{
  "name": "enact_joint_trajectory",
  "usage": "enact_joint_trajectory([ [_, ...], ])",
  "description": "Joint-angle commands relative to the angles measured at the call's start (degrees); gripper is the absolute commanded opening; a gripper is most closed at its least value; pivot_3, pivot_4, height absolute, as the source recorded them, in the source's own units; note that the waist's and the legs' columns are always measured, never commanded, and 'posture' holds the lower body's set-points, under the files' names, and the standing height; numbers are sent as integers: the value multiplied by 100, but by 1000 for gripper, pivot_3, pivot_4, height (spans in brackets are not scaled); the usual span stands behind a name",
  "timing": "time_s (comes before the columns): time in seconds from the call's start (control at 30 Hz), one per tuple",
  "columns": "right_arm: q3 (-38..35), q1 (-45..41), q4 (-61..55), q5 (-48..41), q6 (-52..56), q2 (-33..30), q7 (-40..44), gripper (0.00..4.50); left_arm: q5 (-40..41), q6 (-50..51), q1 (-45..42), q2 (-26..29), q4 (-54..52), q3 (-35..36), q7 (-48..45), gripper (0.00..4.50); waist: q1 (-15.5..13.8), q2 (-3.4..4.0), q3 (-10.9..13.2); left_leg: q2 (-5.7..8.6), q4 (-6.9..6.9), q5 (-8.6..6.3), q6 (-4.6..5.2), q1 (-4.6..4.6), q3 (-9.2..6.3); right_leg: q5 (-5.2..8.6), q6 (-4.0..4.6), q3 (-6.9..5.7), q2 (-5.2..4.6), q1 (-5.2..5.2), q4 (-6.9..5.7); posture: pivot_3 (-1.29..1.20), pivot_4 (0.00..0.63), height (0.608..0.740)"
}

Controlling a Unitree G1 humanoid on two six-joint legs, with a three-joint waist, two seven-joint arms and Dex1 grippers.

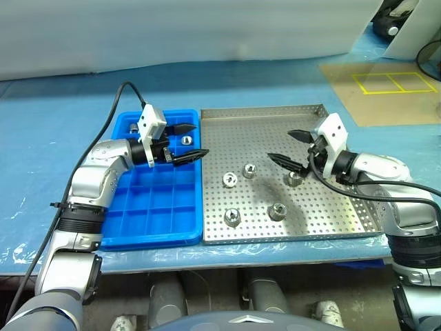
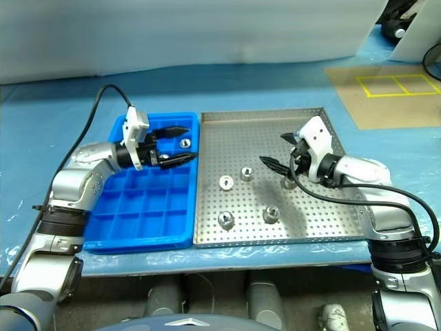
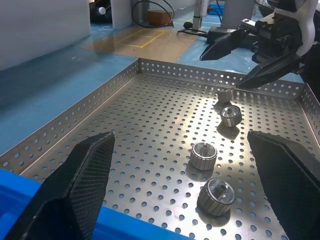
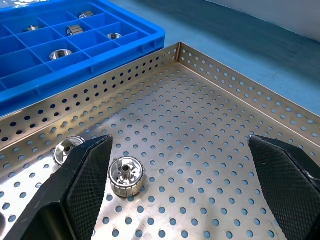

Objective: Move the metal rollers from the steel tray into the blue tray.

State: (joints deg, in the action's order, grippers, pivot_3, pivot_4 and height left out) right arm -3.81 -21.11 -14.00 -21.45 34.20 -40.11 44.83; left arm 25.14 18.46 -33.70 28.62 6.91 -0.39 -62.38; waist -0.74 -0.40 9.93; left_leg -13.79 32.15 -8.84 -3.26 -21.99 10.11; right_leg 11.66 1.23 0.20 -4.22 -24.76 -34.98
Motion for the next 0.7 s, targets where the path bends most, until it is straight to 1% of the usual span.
enact_joint_trajectory([
  [0.03,-90,101,-244,-139,-56,-81,151,4470,-11,-138,46,131,-226,-33,-214,4500,0,0,0,0,0,0,0,0,0,0,0,0,0,0,0,-316,150,740],
  [0.13,27,276,-437,-251,61,-143,373,4470,-246,-428,274,244,-231,-238,-443,4500,2,1,0,-1,-2,-1,2,0,0,0,0,0,0,0,2,-315,150,740],
  [0.23,121,348,-508,-265,147,-171,464,4470,-278,-486,290,163,-53,-243,-388,4500,2,1,-1,-2,-2,-2,3,0,0,0,0,-2,0,0,3,-315,150,740],
  [0.4,262,314,-468,-165,125,-75,394,4470,-459,-699,419,29,60,-395,-356,4500,0,1,-1,-1,4,-1,1,7,0,0,0,0,-2,7,-3,-313,150,740],
  [0.7,338,199,-395,-92,28,-90,372,4470,-532,-838,489,-27,129,-375,-327,4500,0,1,-1,-2,1,-1,2,6,0,0,0,0,0,7,-1,-306,150,740],
])
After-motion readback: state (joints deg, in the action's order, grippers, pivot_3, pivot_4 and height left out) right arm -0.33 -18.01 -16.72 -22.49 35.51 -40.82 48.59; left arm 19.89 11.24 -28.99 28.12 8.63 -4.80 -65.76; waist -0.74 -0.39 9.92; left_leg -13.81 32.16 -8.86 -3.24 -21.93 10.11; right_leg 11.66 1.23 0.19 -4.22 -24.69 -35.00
